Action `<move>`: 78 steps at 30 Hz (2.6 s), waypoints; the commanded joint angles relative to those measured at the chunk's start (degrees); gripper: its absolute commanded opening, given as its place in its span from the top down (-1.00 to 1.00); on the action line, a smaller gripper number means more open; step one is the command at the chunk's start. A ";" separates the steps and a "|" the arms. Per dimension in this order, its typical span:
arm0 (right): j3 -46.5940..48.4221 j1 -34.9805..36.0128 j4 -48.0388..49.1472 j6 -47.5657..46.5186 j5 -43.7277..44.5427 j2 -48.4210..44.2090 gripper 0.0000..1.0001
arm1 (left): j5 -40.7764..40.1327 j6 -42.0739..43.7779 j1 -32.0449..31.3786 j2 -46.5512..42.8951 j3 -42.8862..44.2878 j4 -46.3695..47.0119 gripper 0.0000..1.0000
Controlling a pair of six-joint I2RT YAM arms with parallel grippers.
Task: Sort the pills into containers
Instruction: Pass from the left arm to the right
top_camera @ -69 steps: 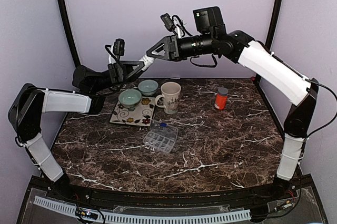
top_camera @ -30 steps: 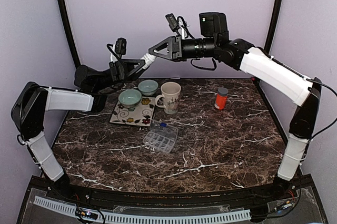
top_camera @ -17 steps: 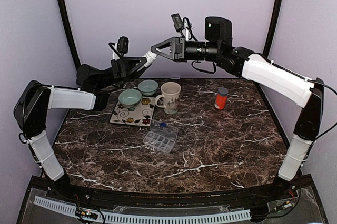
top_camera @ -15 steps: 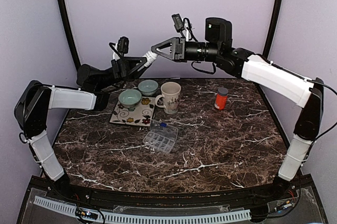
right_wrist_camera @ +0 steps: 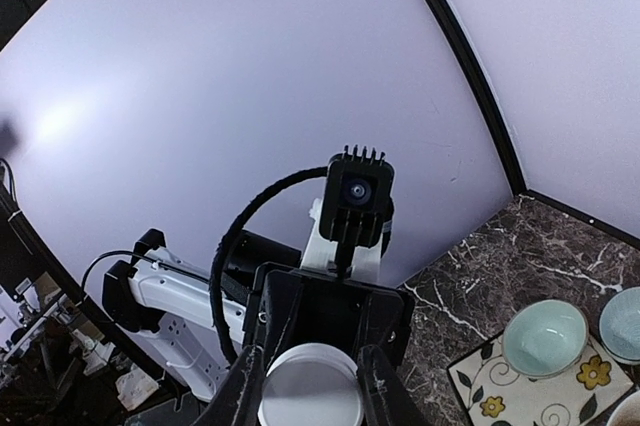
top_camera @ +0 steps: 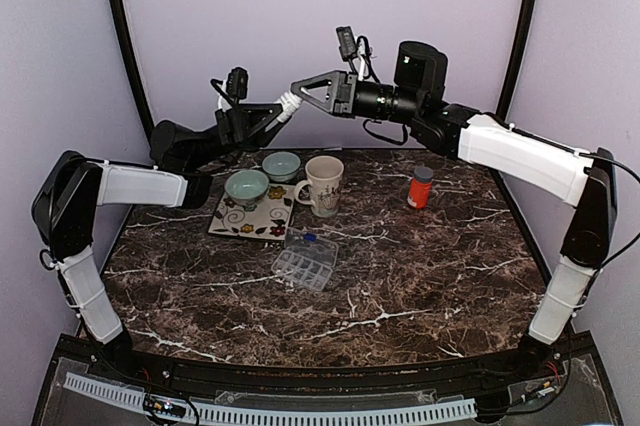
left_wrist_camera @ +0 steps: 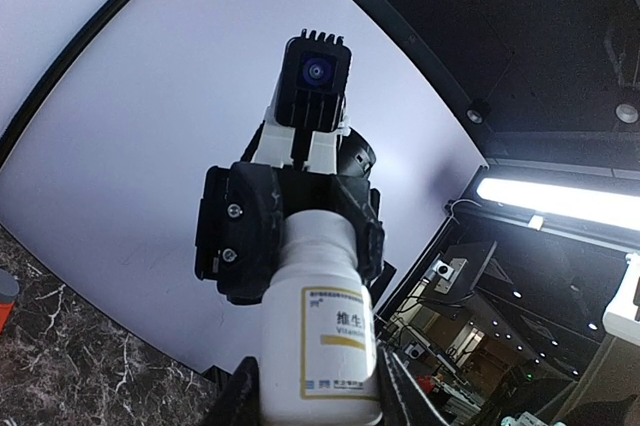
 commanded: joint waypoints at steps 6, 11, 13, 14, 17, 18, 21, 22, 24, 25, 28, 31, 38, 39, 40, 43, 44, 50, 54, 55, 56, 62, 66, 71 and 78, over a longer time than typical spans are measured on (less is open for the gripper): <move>-2.77 0.89 2.04 2.82 0.37 -1.74 0.62 | -3.78 0.45 -0.61 -1.07 3.59 9.50 0.99; -0.92 1.41 0.22 3.63 1.14 -0.71 0.66 | -3.09 2.34 -0.61 -1.44 4.11 7.65 0.99; -0.26 1.67 -0.58 3.61 1.32 -0.35 0.66 | -2.06 3.00 -0.79 -1.22 5.07 6.42 0.99; 0.21 1.78 -1.15 3.49 1.27 -0.11 0.66 | -1.41 3.17 -0.89 -1.05 5.66 5.97 0.99; 1.28 1.98 -2.59 3.41 1.59 0.44 0.66 | -0.23 3.63 -0.99 -0.52 6.97 4.84 0.99; 1.72 2.13 -3.29 3.34 1.63 0.68 0.66 | 0.20 3.89 -1.06 -0.42 7.41 4.51 0.99; 2.65 2.35 -4.52 3.29 1.79 1.32 0.66 | 1.81 4.89 -1.13 -0.15 8.29 2.56 0.99; 2.95 2.38 -4.80 3.32 1.91 1.49 0.66 | 2.16 5.24 -1.18 -0.15 8.45 2.25 0.99; 3.65 2.50 -5.50 3.32 1.98 1.99 0.67 | 2.93 6.20 -1.20 -0.15 8.83 0.96 0.99; 4.05 2.57 -5.94 3.25 2.03 2.32 0.66 | 3.40 6.64 -1.21 -0.14 9.13 0.30 0.99; 4.95 2.56 -7.31 3.02 2.33 2.94 0.67 | 4.80 8.05 -1.21 -0.32 10.10 -1.84 0.99; 5.84 2.64 -9.08 2.63 2.72 3.38 0.67 | 5.73 10.01 -1.30 -0.69 10.82 -4.54 0.99; 7.27 2.85 -11.99 2.55 4.10 4.13 0.68 | 7.07 14.77 -1.33 -1.65 11.57 -9.57 0.99; 7.62 2.84 -12.49 2.53 4.21 4.34 0.69 | 7.15 16.12 -1.38 -2.24 11.40 -10.86 0.99; 7.89 2.91 -12.99 2.48 4.40 4.41 0.69 | 7.31 17.54 -1.37 -2.74 11.24 -12.43 0.99; 8.58 3.02 -14.72 2.30 5.03 4.81 0.69 | 7.62 22.67 -1.54 -4.46 11.13 -17.94 0.99; 8.47 2.97 -14.85 2.41 5.30 4.86 0.69 | 7.30 24.36 -1.56 -5.00 10.99 -19.70 0.99; 8.57 3.19 -15.42 3.20 6.08 4.98 0.71 | 5.81 32.00 -1.98 -7.67 10.62 -27.60 0.99; 8.60 3.28 -16.04 3.56 6.42 4.92 0.74 | 3.32 36.60 -1.98 -9.68 9.34 -31.38 0.99; 8.60 3.30 -16.25 3.72 6.59 4.90 0.75 | 2.59 37.79 -2.00 -10.23 9.09 -32.47 0.99; 8.64 3.30 -16.35 3.94 6.56 4.89 0.75 | 1.81 39.16 -1.96 -10.85 8.69 -33.52 0.99; 10.12 3.69 -18.42 4.63 7.13 5.63 0.78 | -3.65 47.84 -2.50 -14.01 8.05 -40.86 0.99; 12.53 3.91 -21.38 4.40 7.86 6.65 0.79 | -7.72 54.83 -3.96 -15.66 8.72 -46.95 0.99; 14.41 4.11 -23.80 4.44 8.67 7.86 0.80 | -13.70 61.75 -6.12 -16.61 10.12 -53.34 0.98; 14.63 4.13 -26.23 4.22 9.42 8.16 0.81 | -20.99 69.11 -6.67 -18.98 10.08 -58.72 0.98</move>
